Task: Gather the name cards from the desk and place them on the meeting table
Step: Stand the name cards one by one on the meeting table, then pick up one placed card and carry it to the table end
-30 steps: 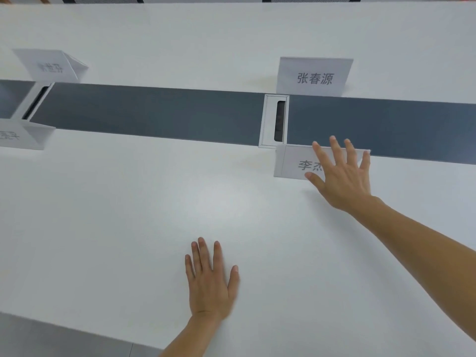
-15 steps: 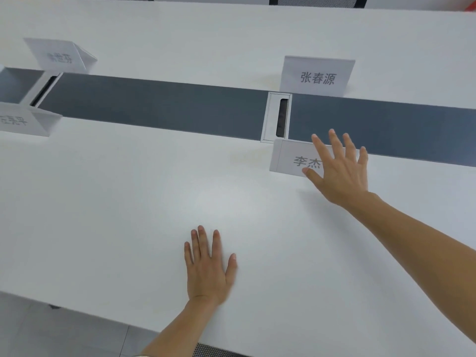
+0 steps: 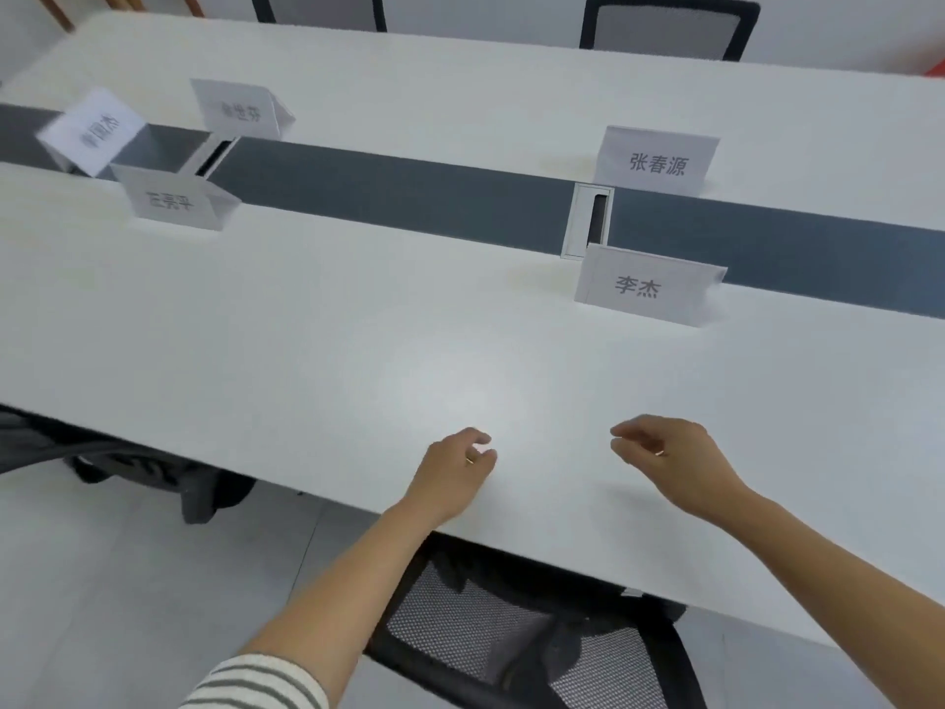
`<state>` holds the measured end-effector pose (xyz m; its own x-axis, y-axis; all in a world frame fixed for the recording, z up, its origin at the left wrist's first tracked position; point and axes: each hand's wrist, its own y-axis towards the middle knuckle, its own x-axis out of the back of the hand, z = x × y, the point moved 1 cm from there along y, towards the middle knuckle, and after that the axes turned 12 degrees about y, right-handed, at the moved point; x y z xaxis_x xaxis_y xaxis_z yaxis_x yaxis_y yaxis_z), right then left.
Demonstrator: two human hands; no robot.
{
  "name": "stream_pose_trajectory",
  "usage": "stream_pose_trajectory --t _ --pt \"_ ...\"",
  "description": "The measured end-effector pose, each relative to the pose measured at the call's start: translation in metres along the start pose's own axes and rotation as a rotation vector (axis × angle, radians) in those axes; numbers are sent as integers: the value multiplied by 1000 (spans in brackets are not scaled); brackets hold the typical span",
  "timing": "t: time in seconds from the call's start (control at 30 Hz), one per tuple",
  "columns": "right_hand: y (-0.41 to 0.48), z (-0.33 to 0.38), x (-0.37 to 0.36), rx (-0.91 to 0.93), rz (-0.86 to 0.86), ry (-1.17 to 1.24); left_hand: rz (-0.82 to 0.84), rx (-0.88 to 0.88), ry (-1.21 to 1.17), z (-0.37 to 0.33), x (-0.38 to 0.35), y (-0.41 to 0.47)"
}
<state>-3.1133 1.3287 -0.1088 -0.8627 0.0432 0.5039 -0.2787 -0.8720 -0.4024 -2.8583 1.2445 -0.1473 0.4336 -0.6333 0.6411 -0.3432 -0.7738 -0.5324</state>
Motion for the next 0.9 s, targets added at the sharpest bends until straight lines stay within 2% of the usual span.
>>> stream_pose_trajectory --t 0.17,0.3,0.43,0.67,0.9 --pt "-84 5 -48 -8 118 88 -17 2 -169 59 26 -136" --pt "-135 28 -88 2 208 92 -34 194 -317 133 34 -230" --pt "-170 61 -136 3 280 129 -183 353 -474 194 39 -307" --pt "-194 148 -235 75 496 118 -436 514 -689 284 60 -397" --pt "-159 249 -346 185 684 73 -671 642 -839 362 118 -427"
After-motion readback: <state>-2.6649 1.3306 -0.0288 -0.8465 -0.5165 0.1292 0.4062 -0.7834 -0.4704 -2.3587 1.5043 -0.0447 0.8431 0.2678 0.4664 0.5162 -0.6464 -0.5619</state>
